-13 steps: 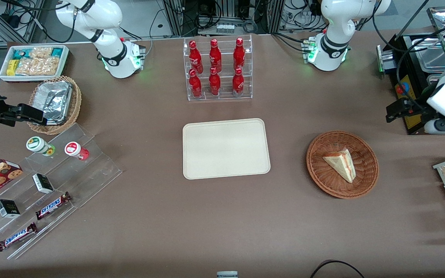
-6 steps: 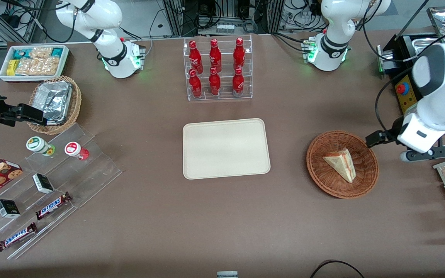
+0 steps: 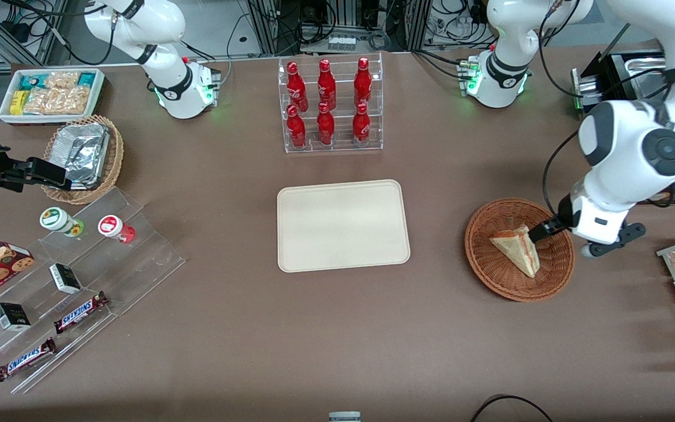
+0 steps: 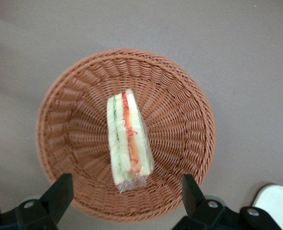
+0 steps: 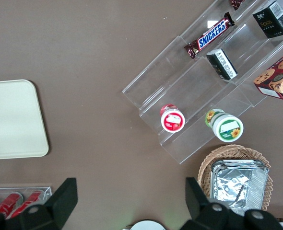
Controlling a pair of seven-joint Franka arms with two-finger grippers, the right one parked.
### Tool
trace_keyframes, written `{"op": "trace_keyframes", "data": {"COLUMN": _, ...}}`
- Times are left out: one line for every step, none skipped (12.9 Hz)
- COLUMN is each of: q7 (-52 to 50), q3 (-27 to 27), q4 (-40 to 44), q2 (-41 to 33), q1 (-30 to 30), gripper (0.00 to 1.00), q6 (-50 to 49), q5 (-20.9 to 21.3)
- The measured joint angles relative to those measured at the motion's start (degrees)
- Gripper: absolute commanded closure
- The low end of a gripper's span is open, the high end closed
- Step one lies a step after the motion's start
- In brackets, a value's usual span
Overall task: Place sandwich from basket to tray
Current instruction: 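Lower the open left gripper onto the wrapped sandwich and close it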
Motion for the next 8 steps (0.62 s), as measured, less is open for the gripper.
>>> {"op": "trace_keyframes", "data": {"q7": -0.7, "q3": -0.09, "q4": -2.21, "q2": 0.52, "q1": -0.06, "gripper": 0.0, "q6": 3.27, "q5": 0.0}}
{"op": "trace_keyframes", "data": {"q7": -0.96, "q3": -0.11, "q4": -4.03, "q2": 1.0, "q1": -0.06, "gripper": 0.0, "q6": 5.71, "q5": 0.0}}
{"op": "trace_keyframes", "data": {"q7": -1.05, "q3": -0.11, "q4": -5.11, "q2": 1.45, "q1": -0.06, "gripper": 0.0, "q6": 6.92, "q5": 0.0}}
{"op": "trace_keyframes", "data": {"q7": -1.1, "q3": -0.11, "q4": -5.61, "q2": 1.96, "q1": -0.06, "gripper": 0.0, "q6": 7.45, "q5": 0.0}}
{"op": "trace_keyframes", "data": {"q7": -1.16, "q3": -0.11, "q4": -5.74, "q2": 2.54, "q1": -0.06, "gripper": 0.0, "q6": 7.83, "q5": 0.0}}
{"op": "trace_keyframes", "data": {"q7": -1.4, "q3": -0.11, "q4": -5.75, "q2": 3.14, "q1": -0.06, "gripper": 0.0, "q6": 8.22, "q5": 0.0}}
{"op": "trace_keyframes", "data": {"q7": -1.72, "q3": -0.11, "q4": -5.75, "q2": 3.79, "q1": -0.06, "gripper": 0.0, "q6": 8.79, "q5": 0.0}}
{"op": "trace_keyframes", "data": {"q7": -1.97, "q3": -0.11, "q4": -5.77, "q2": 4.48, "q1": -0.06, "gripper": 0.0, "q6": 9.82, "q5": 0.0}}
